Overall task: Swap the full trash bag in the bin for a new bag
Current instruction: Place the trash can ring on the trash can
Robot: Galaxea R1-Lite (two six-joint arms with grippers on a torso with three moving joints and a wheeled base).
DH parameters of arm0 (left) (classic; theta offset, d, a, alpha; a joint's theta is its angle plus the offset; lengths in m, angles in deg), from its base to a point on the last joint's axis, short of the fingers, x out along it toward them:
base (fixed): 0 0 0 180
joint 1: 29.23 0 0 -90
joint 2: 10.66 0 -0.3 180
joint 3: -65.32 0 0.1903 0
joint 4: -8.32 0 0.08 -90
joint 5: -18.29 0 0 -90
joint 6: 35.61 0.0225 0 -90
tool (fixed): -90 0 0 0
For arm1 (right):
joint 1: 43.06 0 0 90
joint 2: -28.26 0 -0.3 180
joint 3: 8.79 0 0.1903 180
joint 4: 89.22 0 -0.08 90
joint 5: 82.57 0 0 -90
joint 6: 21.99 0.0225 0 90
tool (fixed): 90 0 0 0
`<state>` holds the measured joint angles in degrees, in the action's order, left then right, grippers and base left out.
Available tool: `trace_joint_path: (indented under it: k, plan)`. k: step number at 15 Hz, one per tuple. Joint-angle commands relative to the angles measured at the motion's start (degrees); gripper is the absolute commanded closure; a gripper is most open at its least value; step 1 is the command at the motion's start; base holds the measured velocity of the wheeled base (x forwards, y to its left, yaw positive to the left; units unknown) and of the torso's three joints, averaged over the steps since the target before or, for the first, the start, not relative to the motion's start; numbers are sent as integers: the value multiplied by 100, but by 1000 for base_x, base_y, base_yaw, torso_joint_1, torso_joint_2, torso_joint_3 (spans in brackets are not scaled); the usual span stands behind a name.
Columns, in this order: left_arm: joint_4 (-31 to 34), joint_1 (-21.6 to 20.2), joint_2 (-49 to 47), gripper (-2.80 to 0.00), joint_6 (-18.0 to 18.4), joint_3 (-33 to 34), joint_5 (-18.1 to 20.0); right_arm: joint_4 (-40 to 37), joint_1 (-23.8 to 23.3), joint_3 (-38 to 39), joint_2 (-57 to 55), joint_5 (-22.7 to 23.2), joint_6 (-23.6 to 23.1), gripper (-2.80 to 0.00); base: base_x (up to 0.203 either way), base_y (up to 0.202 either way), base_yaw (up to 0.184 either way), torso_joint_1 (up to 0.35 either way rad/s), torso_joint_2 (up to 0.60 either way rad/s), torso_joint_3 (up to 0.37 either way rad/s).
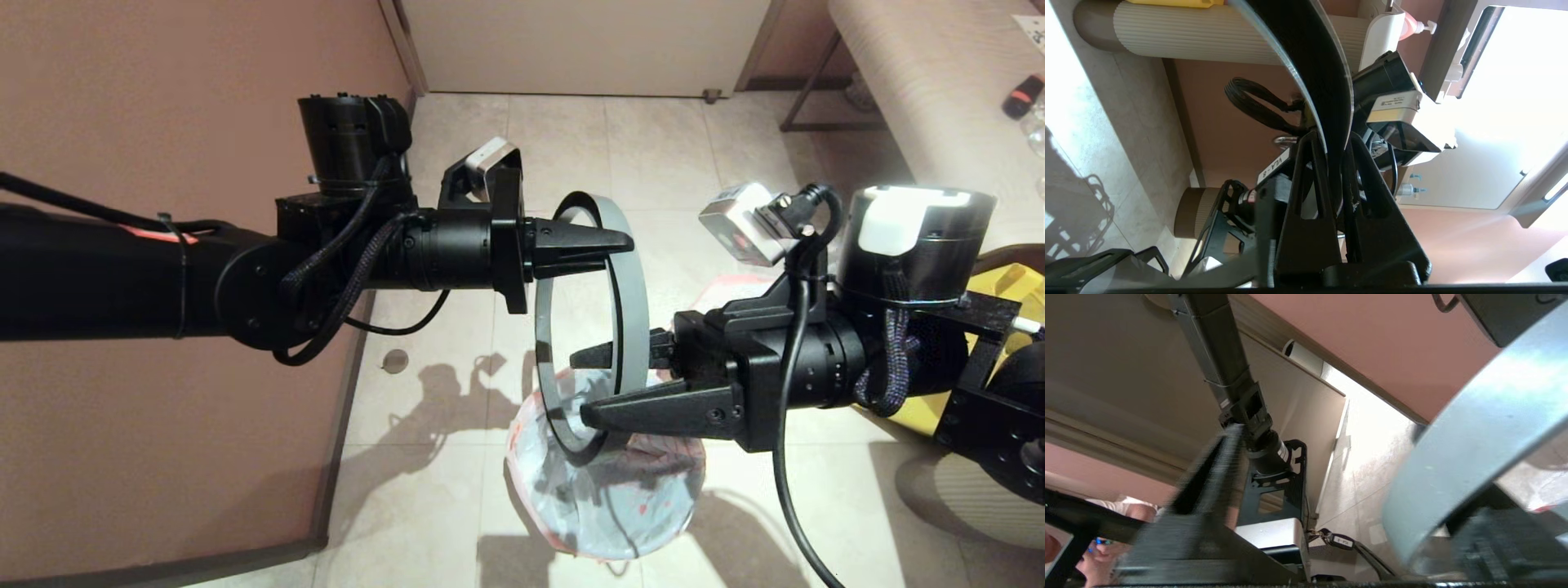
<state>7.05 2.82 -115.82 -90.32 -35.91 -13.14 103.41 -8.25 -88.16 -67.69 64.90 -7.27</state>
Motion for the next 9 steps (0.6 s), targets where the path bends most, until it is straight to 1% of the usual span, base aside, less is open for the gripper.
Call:
trace_joint_path:
  k: [1,4,9]
  plan:
    - [-15,-4,-41,0,-31,-10,31,21,35,-16,-11,37,62,0,0,0,0,0,0,0]
    - [-15,1,-66,0,-31,-19,31,21,35,-33,-11,37,198,0,0,0,0,0,0,0]
    - [-103,3,-75,0,-31,-1,14,21,44,-33,-2,37,207,0,0,0,0,0,0,0]
